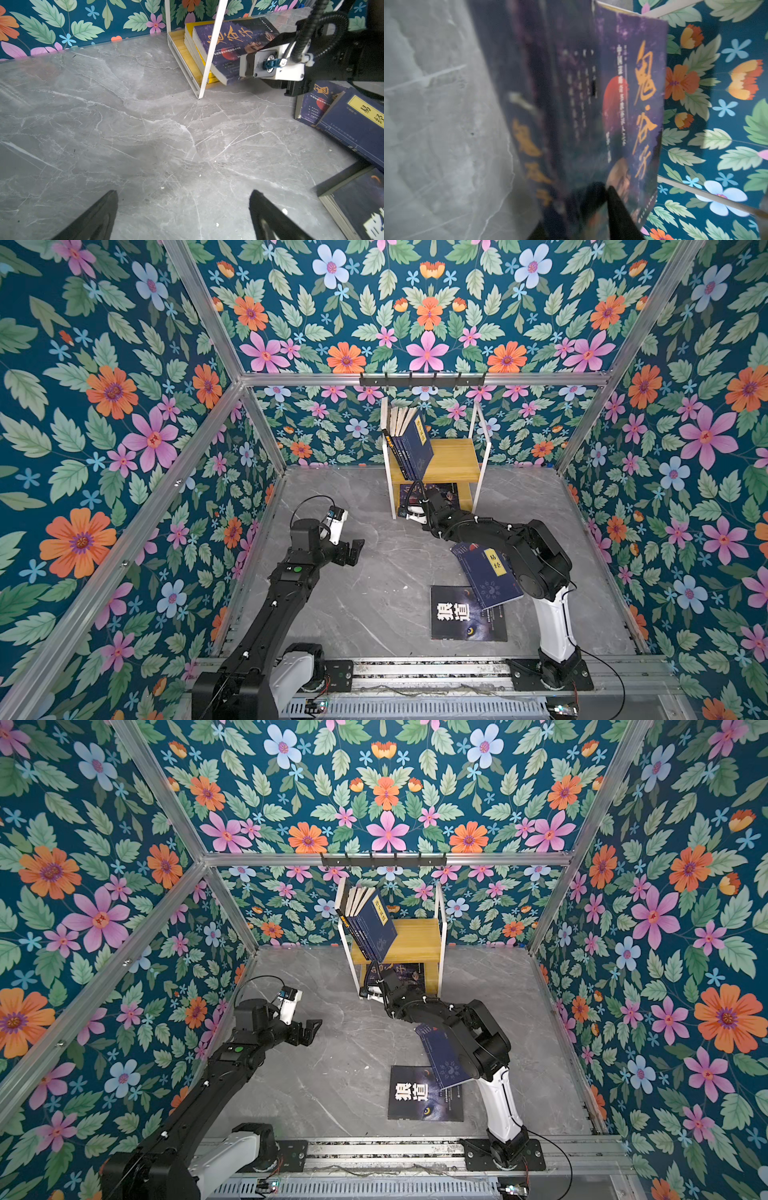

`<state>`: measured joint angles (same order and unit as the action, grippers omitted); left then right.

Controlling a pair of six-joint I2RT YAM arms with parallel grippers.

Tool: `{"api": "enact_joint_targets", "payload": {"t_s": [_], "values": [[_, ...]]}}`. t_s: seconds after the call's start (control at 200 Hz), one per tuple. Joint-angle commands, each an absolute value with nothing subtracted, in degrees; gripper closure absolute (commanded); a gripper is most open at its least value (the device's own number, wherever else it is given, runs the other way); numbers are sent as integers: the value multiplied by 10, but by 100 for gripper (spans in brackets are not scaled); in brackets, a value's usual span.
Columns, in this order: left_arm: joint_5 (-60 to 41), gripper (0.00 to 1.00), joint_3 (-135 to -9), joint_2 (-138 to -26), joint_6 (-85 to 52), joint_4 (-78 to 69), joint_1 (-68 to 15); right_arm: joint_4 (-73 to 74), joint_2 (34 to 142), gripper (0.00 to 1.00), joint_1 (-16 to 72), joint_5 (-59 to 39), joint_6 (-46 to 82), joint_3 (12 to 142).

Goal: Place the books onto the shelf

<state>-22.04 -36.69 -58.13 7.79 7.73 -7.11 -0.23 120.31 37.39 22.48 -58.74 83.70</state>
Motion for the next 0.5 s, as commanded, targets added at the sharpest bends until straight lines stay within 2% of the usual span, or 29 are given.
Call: {"api": "enact_joint_targets", "payload": {"t_s": [0.0,0.16,0.495], "values": [[-225,0,-372,-581,79,78,-69,-34,1186,53,374,178,-574,829],[-223,0,-370,-581,81,76,-69,-71,1164,47,371,163,-572,810],[-230,0,-369,-579,77,75,-71,-107,1141,48,344,152,-562,793]]}}
